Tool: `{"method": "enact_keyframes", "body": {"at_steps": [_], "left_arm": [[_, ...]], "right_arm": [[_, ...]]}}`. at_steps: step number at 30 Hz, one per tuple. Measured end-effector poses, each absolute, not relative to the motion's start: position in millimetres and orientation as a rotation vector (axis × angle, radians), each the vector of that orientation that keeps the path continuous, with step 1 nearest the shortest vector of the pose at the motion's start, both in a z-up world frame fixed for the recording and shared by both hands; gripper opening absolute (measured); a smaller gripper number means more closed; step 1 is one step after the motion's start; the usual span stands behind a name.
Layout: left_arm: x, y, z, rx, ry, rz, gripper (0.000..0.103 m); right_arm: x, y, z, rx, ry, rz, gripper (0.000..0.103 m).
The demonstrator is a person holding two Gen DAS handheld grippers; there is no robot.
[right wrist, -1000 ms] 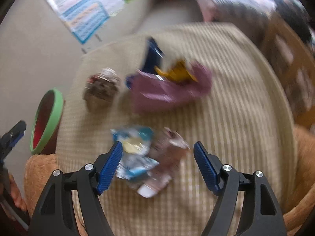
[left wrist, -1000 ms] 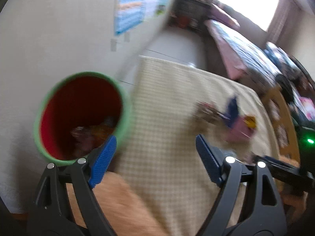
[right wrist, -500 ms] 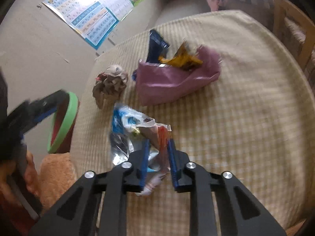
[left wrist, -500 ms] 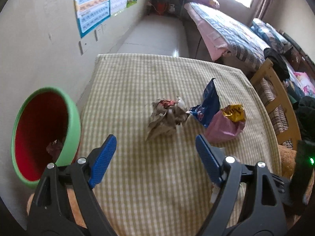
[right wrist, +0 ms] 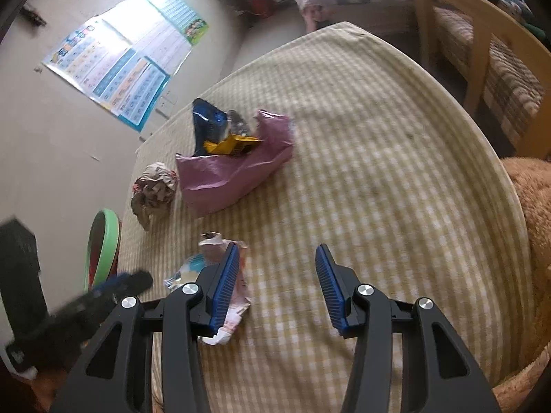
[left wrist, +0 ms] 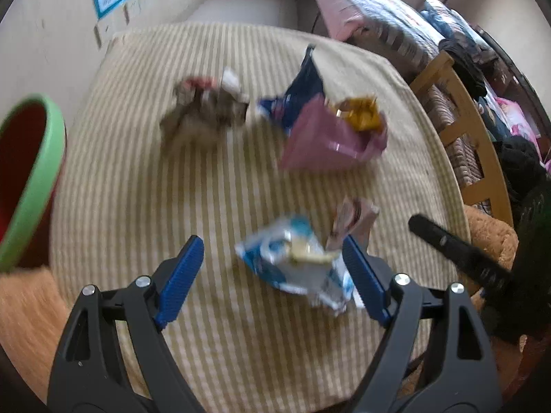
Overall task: Collect trash
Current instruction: 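Grasp the blue-white wrapper with the left gripper while the right grasps the white paper carton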
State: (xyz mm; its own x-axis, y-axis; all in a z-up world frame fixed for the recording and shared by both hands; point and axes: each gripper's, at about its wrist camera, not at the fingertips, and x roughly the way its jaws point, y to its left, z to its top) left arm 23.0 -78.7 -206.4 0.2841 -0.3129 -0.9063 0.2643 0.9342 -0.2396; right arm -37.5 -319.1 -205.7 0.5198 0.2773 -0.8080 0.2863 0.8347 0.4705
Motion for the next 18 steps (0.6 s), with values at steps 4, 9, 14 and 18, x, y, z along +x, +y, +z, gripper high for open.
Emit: {"method": "enact_keyframes", "body": {"at_steps": [4, 9, 14, 18], "left_arm": [[15, -81, -219, -0.125, 1.281, -0.394, 0.080], [23, -90, -243, -0.236, 1.380, -0.423, 0.076], [17, -93, -240, -0.208, 1.385, -0.488, 0.038], [12, -75, -228, -0.117, 1.345, -0.488, 0.029]], "right_arm": [[-39, -318, -212, 0.611, 1.063, -0.016, 0.046], [-39, -312, -210, 0.578, 1.057, -0.015, 0.046], [-39, -308, -211, 0.557, 1.063, -0.013, 0.046], [-36, -302, -212, 0.535, 1.073, -0.001, 0.046]]}}
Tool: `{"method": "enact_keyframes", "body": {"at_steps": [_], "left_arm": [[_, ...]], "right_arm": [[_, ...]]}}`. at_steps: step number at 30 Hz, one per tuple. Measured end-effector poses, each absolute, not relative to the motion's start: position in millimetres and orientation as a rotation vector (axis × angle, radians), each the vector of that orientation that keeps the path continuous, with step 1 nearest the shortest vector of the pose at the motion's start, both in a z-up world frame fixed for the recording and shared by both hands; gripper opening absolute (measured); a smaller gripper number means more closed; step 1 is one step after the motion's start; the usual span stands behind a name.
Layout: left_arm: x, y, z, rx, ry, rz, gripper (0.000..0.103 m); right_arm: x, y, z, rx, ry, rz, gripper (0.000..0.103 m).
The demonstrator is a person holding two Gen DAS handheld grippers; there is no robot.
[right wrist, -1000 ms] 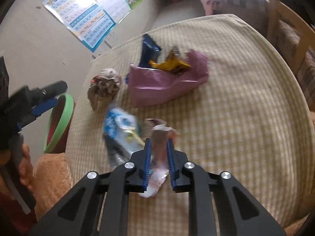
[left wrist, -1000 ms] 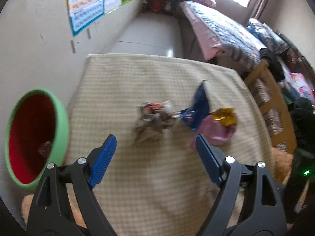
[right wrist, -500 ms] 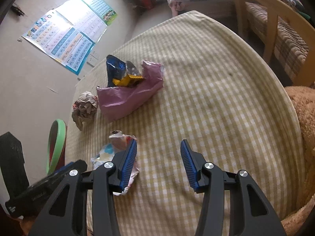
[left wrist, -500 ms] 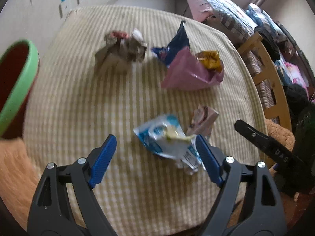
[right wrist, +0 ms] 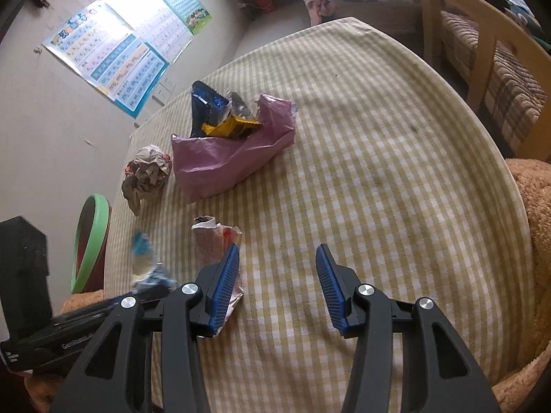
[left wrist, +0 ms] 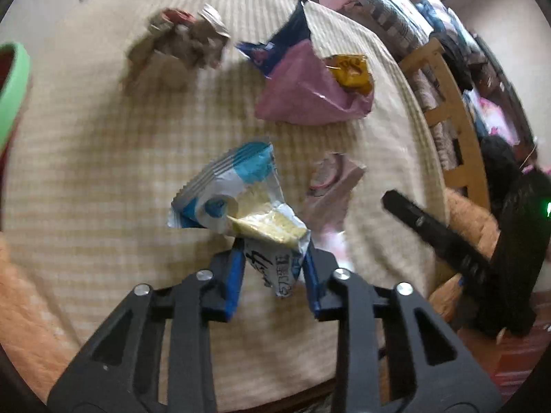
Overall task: Collect trash
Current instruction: 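Grasp the blue-white wrapper with the left gripper while the right grasps the white paper carton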
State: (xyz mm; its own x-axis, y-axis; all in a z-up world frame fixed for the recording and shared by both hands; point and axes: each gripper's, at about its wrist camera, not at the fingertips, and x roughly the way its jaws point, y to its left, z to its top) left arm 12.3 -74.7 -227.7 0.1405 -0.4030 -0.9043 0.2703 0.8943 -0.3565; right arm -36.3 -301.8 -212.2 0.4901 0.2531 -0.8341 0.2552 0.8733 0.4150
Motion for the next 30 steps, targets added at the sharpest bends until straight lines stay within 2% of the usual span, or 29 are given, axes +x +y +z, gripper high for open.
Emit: {"method": "enact_keyframes", "body": {"at_steps": [4, 6, 12, 16, 18, 19, 20, 23, 30], "left_arm": [[13, -54, -230, -0.037, 1.332, -0.441, 0.031], [15, -42, -233, -0.059, 1.325, -0.408, 0.055], [21, -29, -230, -0.149, 1.296, -0.382, 0.058], [33, -38, -233, -0.140, 1.270, -0.360, 0.058], [40, -43, -240, -0.140, 1.295, -0.362, 0.056], [41, -43, -243, -0.142, 1.304, -0.364, 0.052], [41, -44, -241, -0.130, 1.287, -0.359, 0.042], [38, -41, -238, -0.144, 1.280, -0.377, 0.034], [21, -26, -207, -0.126, 1.192, -0.362, 0.032]], "right_arm": [[-33, -294, -214, 0.519, 1.087, 0.012, 0.046], [-31, -289, -214, 0.502, 1.093, 0.019, 0.046], [-29, -278, -214, 0.475, 1.105, 0.029, 0.046], [-27, -273, -213, 0.469, 1.112, 0.035, 0.047], [-26, -270, -213, 0.460, 1.117, 0.036, 0.053], [-25, -268, -213, 0.458, 1.120, 0.038, 0.053], [-24, -267, -212, 0.459, 1.120, 0.044, 0.053], [-21, -262, -213, 0.455, 1.122, 0.052, 0.053], [-7, -251, -223, 0.445, 1.148, 0.063, 0.053]]}}
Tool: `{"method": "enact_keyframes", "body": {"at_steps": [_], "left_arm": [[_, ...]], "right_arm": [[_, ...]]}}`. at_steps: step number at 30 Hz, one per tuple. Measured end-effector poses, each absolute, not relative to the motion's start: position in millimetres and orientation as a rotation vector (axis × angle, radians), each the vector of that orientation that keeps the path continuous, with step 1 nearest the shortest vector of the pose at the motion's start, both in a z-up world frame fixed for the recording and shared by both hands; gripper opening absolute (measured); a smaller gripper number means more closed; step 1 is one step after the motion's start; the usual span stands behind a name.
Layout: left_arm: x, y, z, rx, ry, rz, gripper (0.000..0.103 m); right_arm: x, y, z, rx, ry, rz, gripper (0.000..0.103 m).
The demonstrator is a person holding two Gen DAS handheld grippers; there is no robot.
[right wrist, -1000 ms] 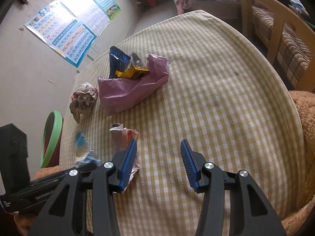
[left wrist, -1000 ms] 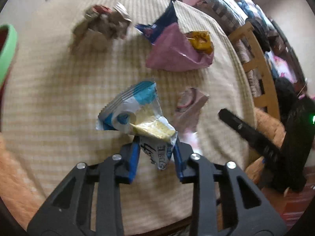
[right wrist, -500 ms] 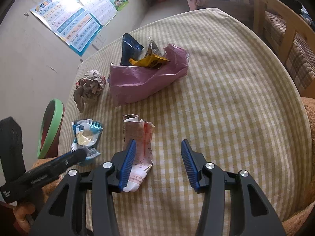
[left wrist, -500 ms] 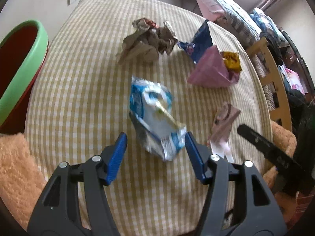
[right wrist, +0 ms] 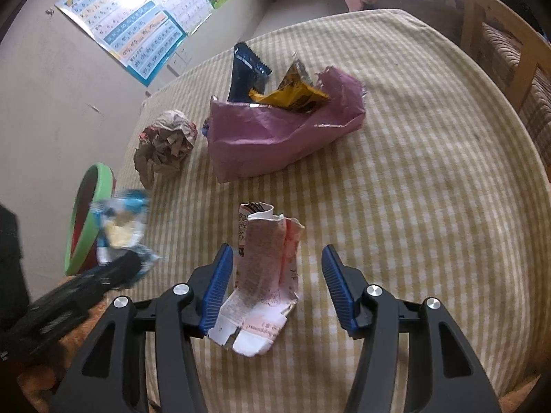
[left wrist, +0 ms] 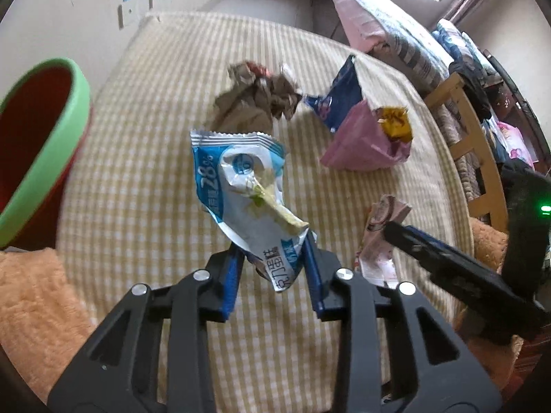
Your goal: Collect trash
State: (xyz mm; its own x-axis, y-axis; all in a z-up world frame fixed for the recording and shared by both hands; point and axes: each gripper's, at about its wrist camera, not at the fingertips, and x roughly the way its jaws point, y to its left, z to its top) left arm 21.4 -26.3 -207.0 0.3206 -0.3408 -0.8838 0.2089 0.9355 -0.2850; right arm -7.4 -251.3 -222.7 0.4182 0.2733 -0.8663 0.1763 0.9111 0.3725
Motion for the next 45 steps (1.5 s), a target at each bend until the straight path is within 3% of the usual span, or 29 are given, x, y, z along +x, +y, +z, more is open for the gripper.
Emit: {"method": "enact_keyframes", "body": {"at_steps": [2, 3, 4, 25, 45], "left_arm": [[17, -23, -197, -0.135, 1.166, -0.358, 0.032], [17, -23, -193, -0.137, 1.154, -0.356, 0.032], [16, -22, -188, -0.137, 1.142, -0.353, 0.032], [16, -5, -107, -0.130, 0.923, -0.305, 0.032], [17, 33, -113, -0.151, 0.913, -0.246, 0.032]], "right_arm": [[-5, -246, -227, 0.420, 1.159, 0.077, 0.049], [-5, -243, -230, 0.401, 1.166, 0.082, 0.036], [-5, -242, -230, 0.388, 1.166, 0.085, 0.034], [-15, -214, -113, 0.302, 0.905, 0.207, 0.034], [-6, -178, -99, 0.245, 0.902, 0.251, 0.035]]}}
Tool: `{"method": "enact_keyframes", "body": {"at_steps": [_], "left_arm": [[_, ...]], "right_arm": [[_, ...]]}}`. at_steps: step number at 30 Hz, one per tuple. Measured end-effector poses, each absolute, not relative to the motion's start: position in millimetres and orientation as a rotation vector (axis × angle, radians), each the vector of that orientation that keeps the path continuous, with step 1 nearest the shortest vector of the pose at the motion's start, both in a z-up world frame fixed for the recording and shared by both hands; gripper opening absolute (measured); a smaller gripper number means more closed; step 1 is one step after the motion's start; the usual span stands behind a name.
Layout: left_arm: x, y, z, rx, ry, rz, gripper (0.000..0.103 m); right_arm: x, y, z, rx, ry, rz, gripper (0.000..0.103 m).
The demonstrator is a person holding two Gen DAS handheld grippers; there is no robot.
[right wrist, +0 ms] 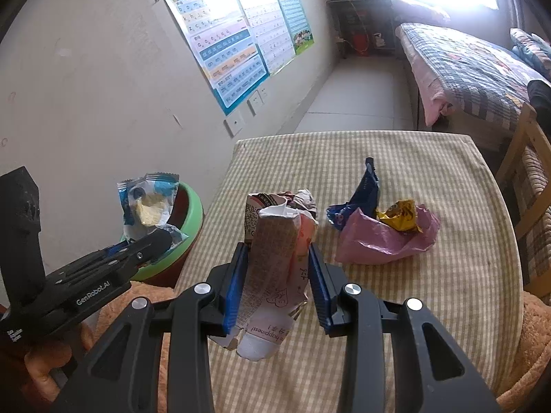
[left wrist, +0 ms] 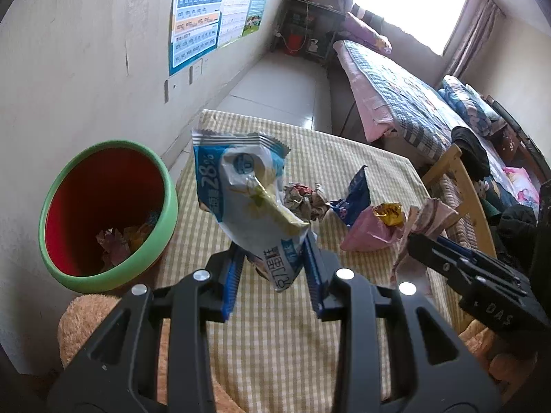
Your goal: Collect trash
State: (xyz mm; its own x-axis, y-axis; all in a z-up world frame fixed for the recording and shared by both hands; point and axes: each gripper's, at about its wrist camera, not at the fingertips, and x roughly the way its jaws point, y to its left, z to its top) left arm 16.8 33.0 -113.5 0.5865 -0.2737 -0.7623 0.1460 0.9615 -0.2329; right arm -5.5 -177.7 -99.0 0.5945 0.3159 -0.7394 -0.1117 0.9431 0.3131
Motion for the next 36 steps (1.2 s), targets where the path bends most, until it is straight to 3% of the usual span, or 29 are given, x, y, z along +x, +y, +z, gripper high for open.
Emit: {"method": "enact_keyframes", "body": {"at_steps": [36], "left_arm": [[20, 116, -118, -0.242, 0.885, -0.076, 0.032]], "right_arm": [[23, -107, -98, 0.180, 0.941, 0.385, 0.036]]}}
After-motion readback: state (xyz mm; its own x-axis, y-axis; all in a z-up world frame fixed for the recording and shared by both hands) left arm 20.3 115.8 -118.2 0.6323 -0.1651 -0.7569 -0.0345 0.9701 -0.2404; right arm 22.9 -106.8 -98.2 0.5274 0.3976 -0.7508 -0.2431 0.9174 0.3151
